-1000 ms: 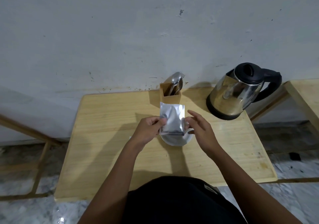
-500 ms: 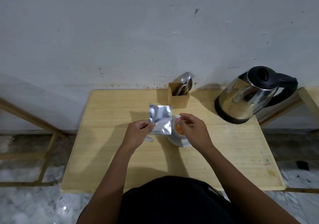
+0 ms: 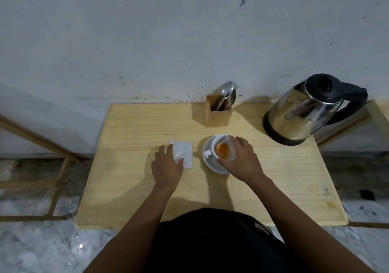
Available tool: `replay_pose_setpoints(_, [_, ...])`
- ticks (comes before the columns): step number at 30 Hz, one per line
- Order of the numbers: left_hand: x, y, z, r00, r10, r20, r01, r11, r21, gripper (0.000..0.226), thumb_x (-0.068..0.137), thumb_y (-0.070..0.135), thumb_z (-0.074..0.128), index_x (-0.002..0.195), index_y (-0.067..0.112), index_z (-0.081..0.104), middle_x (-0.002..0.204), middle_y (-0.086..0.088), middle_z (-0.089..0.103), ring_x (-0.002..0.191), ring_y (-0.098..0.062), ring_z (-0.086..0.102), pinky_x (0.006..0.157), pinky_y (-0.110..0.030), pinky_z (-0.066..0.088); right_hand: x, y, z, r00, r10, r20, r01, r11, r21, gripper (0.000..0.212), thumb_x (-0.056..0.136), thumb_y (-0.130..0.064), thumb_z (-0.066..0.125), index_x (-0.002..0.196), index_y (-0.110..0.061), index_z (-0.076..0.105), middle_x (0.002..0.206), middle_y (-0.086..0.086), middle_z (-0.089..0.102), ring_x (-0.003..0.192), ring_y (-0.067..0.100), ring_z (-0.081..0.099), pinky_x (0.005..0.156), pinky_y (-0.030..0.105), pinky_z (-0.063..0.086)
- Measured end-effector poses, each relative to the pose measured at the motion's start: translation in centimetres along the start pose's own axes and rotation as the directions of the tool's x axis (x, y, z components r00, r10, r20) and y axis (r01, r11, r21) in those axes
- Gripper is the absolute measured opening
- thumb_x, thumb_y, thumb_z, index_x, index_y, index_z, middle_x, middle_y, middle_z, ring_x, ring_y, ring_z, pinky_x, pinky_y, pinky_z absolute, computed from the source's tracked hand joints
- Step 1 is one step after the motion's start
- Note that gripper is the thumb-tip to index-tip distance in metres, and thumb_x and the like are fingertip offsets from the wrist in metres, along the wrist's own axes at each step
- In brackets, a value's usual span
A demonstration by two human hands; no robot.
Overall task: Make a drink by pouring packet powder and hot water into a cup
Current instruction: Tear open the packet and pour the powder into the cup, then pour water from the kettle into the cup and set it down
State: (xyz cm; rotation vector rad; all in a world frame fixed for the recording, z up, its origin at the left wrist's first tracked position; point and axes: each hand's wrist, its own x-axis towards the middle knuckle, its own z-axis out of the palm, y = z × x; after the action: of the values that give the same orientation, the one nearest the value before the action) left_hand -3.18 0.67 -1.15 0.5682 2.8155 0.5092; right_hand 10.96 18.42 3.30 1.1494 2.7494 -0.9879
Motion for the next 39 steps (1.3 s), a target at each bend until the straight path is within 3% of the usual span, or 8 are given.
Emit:
replay_pose_setpoints(6, [0.2,-1.0,2.3,0.950,0.236,0.205,-0.266,0.954,0.135,0.051,0.091,0.042,0.047,0.138,0.022,0.043,0.154,-0.003,0.031,0.140,-0.021,0.033,0.103,-0.041,0.036,0.2,0.3,0.2,1.000,-0.014,0.007,0.013,0.999,0.052,0.082,0.072,-0.052,0.071,0.143,-0.032,0.034,0.143,-0.001,0.037,0.129,0.022,0.041,0.095,0.046,0.047])
replay_pose_setpoints(13, [0.1,-0.9,2.1,0.949,0.265,0.168,-0.287,0.950,0.125,0.049,0.091,0.041,0.047,0.135,0.020,0.045,0.152,-0.005,0.034,0.136,-0.024,0.038,0.102,-0.042,0.035,0.1,0.5,0.3,1.000,-0.017,0.009,0.016,0.996,0.085,0.082,0.073,-0.055,0.069,0.144,-0.033,0.034,0.148,-0.002,0.033,0.136,0.022,0.033,0.101,0.047,0.044])
replay_pose_setpoints(17, [-0.5,1.0,0.8,0.960,0.280,-0.004,-0.280,0.960,-0.005,0.049,0.091,0.043,0.048,0.134,0.020,0.049,0.146,-0.004,0.044,0.130,-0.024,0.046,0.103,-0.040,0.039,-0.9,0.8,-0.8,0.997,-0.008,-0.079,0.021,0.987,0.157,0.077,0.080,-0.053,0.069,0.144,-0.026,0.038,0.150,-0.002,0.034,0.138,0.016,0.029,0.105,0.040,0.039])
replay_pose_setpoints(20, [-1.2,3.7,-0.1,0.974,0.226,0.004,-0.213,0.923,-0.321,0.048,0.091,0.047,0.049,0.130,0.020,0.053,0.136,0.001,0.055,0.123,-0.019,0.052,0.101,-0.037,0.045,-2.1,1.9,-2.0,0.957,-0.062,-0.284,0.117,0.977,0.179,0.044,0.087,-0.037,0.069,0.127,-0.022,0.059,0.129,-0.004,0.056,0.117,0.006,0.044,0.095,0.031,0.044])
replay_pose_setpoints(23, [-2.0,6.5,-0.7,0.966,0.247,0.075,-0.190,0.877,-0.441,0.045,0.091,0.049,0.049,0.128,0.024,0.053,0.128,0.007,0.057,0.115,-0.013,0.054,0.092,-0.033,0.049,-3.3,3.8,-3.2,0.877,-0.064,-0.477,0.143,0.981,0.132,0.011,0.084,-0.024,0.075,0.093,-0.020,0.073,0.095,-0.006,0.069,0.095,0.012,0.056,0.081,0.038,0.051])
replay_pose_setpoints(27, [-2.5,8.7,-0.5,0.977,0.192,0.090,-0.129,0.876,-0.465,0.037,0.091,0.045,0.051,0.122,0.025,0.057,0.116,0.005,0.061,0.104,-0.014,0.057,0.083,-0.032,0.050,-4.2,6.1,-6.2,0.829,0.035,-0.558,0.046,0.990,0.130,0.022,0.077,-0.033,0.081,0.070,-0.019,0.065,0.074,-0.010,0.062,0.081,0.011,0.055,0.069,0.026,0.038])
replay_pose_setpoints(32, [-2.1,9.9,1.1,0.983,0.039,0.181,0.068,0.834,-0.548,0.029,0.093,0.030,0.051,0.117,0.019,0.062,0.111,-0.002,0.067,0.103,-0.020,0.063,0.083,-0.032,0.050,-4.3,8.6,-10.3,0.800,0.083,-0.594,0.056,0.976,0.211,0.024,0.083,-0.043,0.070,0.089,-0.020,0.068,0.094,-0.008,0.064,0.097,0.007,0.053,0.079,0.028,0.040])
replay_pose_setpoints(39, [-2.2,11.2,2.2,0.989,-0.127,0.074,0.147,0.844,-0.516,0.026,0.094,0.020,0.050,0.108,0.005,0.066,0.104,-0.014,0.070,0.099,-0.029,0.063,0.079,-0.028,0.041,-1.6,12.2,-16.7,0.756,0.092,-0.648,0.058,0.977,0.207,0.047,0.090,-0.046,0.063,0.129,-0.023,0.052,0.138,0.002,0.043,0.128,0.010,0.036,0.098,0.031,0.036])
